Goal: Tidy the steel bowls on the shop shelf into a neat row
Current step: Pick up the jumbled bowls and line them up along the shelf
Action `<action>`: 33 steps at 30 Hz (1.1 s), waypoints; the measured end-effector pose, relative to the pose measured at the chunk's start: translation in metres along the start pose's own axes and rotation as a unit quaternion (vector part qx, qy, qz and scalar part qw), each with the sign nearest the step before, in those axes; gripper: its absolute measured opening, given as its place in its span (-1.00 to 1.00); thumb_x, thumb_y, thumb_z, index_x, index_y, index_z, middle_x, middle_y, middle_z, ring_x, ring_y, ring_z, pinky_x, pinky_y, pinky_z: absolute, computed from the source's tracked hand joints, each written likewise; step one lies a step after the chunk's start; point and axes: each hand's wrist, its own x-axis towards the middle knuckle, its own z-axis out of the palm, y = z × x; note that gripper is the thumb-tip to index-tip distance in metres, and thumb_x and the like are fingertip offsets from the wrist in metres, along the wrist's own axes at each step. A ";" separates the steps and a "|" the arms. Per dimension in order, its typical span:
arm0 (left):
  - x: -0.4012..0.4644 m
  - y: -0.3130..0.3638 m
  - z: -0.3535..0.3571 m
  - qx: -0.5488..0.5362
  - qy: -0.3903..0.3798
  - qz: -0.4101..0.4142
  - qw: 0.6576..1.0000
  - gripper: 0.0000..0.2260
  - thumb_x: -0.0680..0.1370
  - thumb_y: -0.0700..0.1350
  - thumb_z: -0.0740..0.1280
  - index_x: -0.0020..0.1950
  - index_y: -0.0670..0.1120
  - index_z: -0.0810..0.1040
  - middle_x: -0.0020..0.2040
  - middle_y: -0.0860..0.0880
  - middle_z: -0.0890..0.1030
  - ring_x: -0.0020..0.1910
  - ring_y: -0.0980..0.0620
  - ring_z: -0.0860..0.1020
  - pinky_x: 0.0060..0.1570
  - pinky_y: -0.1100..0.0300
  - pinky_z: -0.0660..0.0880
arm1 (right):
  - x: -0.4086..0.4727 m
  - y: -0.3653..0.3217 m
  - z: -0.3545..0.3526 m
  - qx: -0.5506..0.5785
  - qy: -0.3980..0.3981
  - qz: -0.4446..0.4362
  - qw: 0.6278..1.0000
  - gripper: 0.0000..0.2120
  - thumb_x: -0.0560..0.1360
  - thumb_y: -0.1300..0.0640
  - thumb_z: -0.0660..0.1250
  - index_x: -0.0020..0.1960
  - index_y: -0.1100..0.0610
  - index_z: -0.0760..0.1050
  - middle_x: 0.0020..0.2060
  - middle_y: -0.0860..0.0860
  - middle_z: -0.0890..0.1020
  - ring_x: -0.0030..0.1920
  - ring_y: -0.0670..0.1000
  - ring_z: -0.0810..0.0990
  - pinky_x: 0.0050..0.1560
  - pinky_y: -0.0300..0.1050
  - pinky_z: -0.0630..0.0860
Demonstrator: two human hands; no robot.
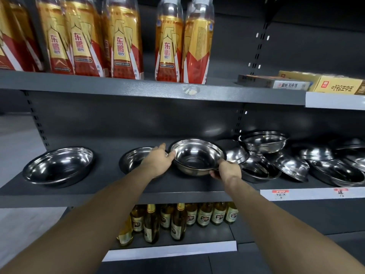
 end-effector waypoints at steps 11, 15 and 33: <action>-0.019 -0.074 -0.067 0.267 0.036 -0.037 0.962 -0.57 0.66 0.12 0.04 0.39 -0.10 0.41 0.35 -0.14 0.42 0.34 -0.16 0.39 0.28 -0.06 0.35 | -0.011 0.003 0.062 0.014 -0.007 -0.026 1.000 -0.68 0.56 0.26 0.20 0.28 0.34 0.43 0.11 0.24 0.64 -0.44 0.09 0.63 -0.49 -0.23 0.61; -0.029 -0.099 -0.083 0.266 0.035 -0.061 0.961 -0.55 0.67 0.12 0.01 0.38 -0.13 0.41 0.35 -0.17 0.41 0.34 -0.18 0.38 0.31 -0.08 0.37 | -0.024 0.012 0.097 0.003 -0.050 -0.021 0.999 -0.78 0.57 0.28 0.21 0.22 0.28 0.39 0.11 0.25 0.64 -0.46 0.06 0.64 -0.46 -0.23 0.63; -0.049 -0.154 -0.105 0.239 0.037 -0.077 0.967 -0.55 0.67 0.12 0.02 0.39 -0.10 0.44 0.38 -0.14 0.42 0.36 -0.16 0.36 0.30 -0.07 0.38 | -0.046 0.059 0.160 -0.095 -0.098 0.045 0.990 -0.76 0.58 0.32 0.20 0.20 0.33 0.52 -0.13 0.15 0.68 -0.40 0.06 0.68 -0.32 -0.16 0.64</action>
